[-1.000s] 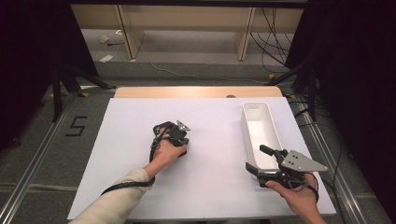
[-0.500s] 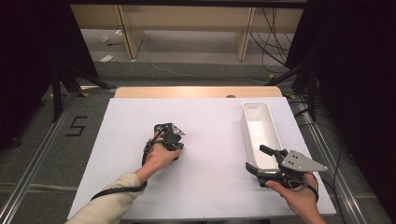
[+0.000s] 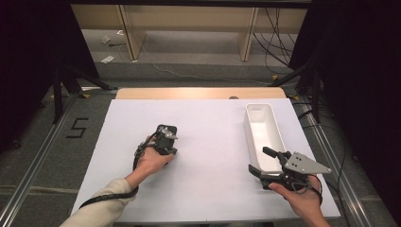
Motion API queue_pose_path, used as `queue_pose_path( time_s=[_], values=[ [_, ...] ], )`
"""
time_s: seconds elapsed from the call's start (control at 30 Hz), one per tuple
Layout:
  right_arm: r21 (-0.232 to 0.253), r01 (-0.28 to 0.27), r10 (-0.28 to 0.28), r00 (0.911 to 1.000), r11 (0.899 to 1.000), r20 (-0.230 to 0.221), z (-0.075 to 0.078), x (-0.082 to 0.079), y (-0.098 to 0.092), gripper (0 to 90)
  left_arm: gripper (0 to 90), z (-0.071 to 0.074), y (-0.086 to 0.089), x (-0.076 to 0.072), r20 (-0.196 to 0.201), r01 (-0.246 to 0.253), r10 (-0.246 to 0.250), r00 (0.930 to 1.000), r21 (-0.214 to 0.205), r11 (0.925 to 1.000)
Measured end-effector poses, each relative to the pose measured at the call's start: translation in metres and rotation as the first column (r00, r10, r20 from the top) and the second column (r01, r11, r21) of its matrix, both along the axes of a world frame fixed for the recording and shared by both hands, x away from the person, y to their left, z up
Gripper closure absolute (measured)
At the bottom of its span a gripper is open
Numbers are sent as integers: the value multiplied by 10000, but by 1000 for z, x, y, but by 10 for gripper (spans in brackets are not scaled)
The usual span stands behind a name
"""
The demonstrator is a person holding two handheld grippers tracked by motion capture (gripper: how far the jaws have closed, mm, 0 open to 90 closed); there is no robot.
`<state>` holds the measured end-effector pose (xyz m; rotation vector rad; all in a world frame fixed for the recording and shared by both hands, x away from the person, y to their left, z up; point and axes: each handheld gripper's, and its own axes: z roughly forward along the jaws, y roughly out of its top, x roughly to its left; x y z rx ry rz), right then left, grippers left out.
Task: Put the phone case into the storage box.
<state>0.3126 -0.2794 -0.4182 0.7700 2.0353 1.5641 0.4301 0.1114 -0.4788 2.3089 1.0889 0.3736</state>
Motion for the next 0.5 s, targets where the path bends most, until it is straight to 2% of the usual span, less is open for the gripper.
queue_pose_path(
  time_s=[0.5],
  values=[
    [15,31,-31,10000,10000,-21,0,0,0,213,897,1,33,-2,-157,-473,476,9987,219,9986]
  ],
)
